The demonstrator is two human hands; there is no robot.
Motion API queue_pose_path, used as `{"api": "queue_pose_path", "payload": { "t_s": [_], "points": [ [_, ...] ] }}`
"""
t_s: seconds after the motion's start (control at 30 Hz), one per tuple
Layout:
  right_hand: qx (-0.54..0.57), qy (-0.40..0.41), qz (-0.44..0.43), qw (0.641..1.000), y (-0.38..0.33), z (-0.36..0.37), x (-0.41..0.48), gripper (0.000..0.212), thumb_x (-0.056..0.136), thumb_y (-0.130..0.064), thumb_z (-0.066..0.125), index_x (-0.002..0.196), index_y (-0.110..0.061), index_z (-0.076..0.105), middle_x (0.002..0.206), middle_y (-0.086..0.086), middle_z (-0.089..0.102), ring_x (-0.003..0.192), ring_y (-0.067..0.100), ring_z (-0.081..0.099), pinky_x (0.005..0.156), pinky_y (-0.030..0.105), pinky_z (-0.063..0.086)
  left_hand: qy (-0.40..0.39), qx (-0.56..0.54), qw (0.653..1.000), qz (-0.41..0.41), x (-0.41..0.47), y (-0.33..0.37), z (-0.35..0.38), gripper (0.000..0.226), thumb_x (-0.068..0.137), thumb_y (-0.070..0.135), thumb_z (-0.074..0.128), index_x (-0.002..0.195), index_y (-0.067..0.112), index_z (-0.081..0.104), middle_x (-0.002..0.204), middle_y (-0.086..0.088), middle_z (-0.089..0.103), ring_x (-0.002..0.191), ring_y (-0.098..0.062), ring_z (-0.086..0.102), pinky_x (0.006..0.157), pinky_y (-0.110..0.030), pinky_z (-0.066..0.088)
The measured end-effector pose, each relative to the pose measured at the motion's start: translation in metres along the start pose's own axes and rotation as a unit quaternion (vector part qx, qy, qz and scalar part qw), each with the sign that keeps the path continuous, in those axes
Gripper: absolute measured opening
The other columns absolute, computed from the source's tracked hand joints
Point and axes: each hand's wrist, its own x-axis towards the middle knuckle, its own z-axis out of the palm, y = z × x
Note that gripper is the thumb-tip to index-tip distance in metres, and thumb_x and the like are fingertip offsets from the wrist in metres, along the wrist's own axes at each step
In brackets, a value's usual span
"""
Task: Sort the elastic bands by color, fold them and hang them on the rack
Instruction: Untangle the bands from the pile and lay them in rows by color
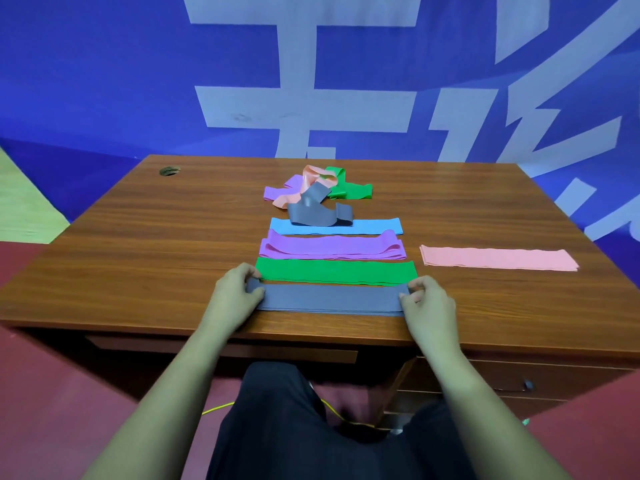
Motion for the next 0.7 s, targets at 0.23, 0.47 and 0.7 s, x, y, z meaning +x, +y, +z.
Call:
{"api": "queue_pose_path", "payload": {
  "t_s": [0.23,0.47,0.7],
  "points": [
    [-0.015,0.061,-0.028,0.998,0.008,0.002,-0.007,0.014,0.089,-0.009,0.059,0.103,-0.012,0.061,0.089,0.002,0.06,0.09,0.021,0.056,0.073,0.028,0.039,0.051,-0.003,0.997,0.06,-0.008,-0.002,0.01,0.018,0.083,0.014,0.072,0.099,0.017,0.065,0.091,0.006,0.058,0.082,-0.015,0.053,0.078,-0.031,0.043],
    [-0.101,0.051,-0.065,0.992,0.001,-0.005,-0.004,0.03,0.087,-0.019,0.06,0.115,-0.008,0.061,0.111,0.007,0.051,0.109,0.023,0.047,0.093,0.036,0.045,0.08,0.015,0.993,0.084,-0.007,-0.007,0.011,0.01,0.083,0.015,0.07,0.093,0.017,0.068,0.098,0.002,0.05,0.1,-0.017,0.043,0.088,-0.025,0.035],
    [-0.154,-0.085,-0.169,0.97,-0.057,0.015,0.076,0.035,0.087,-0.021,0.057,0.116,-0.003,0.061,0.113,0.017,0.055,0.109,0.036,0.054,0.094,0.042,0.045,0.019,0.069,0.98,0.183,0.073,0.042,-0.002,0.016,0.081,0.021,0.059,0.093,0.011,0.064,0.091,-0.002,0.053,0.091,-0.025,0.052,0.085,-0.035,0.041]
  ]
}}
